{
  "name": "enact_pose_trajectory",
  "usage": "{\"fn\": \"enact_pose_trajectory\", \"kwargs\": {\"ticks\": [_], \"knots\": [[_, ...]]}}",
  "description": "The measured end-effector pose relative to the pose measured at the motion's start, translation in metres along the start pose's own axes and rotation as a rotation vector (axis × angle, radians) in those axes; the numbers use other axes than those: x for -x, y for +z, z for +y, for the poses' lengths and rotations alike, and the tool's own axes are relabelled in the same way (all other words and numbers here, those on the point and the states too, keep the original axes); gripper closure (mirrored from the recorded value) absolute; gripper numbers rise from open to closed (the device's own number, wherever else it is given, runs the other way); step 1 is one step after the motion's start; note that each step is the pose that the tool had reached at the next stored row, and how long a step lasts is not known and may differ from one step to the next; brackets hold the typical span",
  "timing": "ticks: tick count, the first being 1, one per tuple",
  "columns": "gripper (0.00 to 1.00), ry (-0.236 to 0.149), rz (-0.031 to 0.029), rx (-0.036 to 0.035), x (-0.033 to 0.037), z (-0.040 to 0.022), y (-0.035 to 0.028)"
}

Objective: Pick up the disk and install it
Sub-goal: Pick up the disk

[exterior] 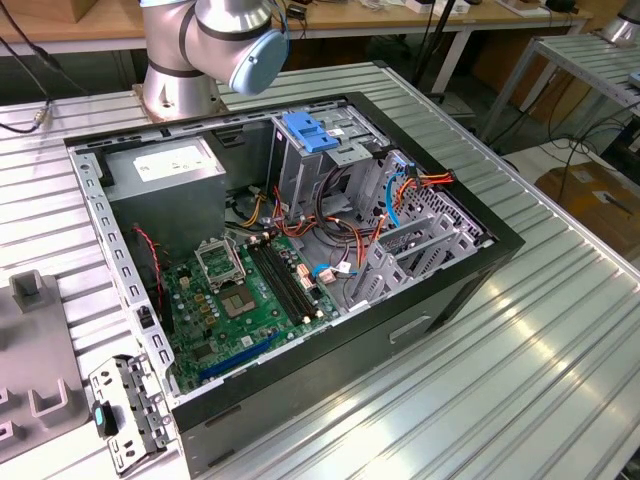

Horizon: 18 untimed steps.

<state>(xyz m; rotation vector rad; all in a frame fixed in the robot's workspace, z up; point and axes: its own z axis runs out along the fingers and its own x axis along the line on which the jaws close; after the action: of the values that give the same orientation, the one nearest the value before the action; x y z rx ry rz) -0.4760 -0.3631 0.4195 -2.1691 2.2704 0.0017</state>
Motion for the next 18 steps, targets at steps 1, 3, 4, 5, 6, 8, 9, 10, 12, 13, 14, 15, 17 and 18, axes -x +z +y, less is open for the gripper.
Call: {"fn": "enact_pose_trajectory", "kwargs": {"ticks": [1, 3, 4, 5, 6, 8, 9, 10, 12, 13, 14, 15, 17, 18], "knots": [[0.63, 0.000, 0.0000, 0.0000, 0.0000, 0.0000, -0.0010], [0.63, 0.000, 0.0001, 0.0002, 0.0000, 0.0000, -0.0040], [0.63, 0.000, 0.0001, 0.0002, 0.0000, 0.0000, -0.0052], [0.63, 0.000, 0.0001, 0.0001, 0.0000, 0.0000, -0.0065], [0.63, 0.000, 0.0001, 0.0003, 0.0000, 0.0000, -0.0082], [0.63, 0.000, 0.0001, 0.0005, 0.0001, 0.0000, -0.0127], [0.63, 0.000, 0.0001, 0.0005, 0.0000, 0.0000, -0.0148], [0.63, 0.000, 0.0000, 0.0003, 0.0000, 0.0000, -0.0162], [0.63, 0.000, 0.0001, 0.0005, 0.0000, 0.0000, -0.0211], [0.63, 0.000, 0.0001, 0.0006, 0.0000, 0.0000, -0.0221], [0.63, 0.000, 0.0001, 0.0005, 0.0000, 0.0000, -0.0232], [0.63, 0.000, 0.0001, 0.0006, 0.0000, 0.0000, -0.0245], [0.63, 0.000, 0.0001, 0.0006, 0.0001, 0.0000, -0.0275], [0.63, 0.000, 0.0001, 0.0006, 0.0001, 0.0000, -0.0291]]}}
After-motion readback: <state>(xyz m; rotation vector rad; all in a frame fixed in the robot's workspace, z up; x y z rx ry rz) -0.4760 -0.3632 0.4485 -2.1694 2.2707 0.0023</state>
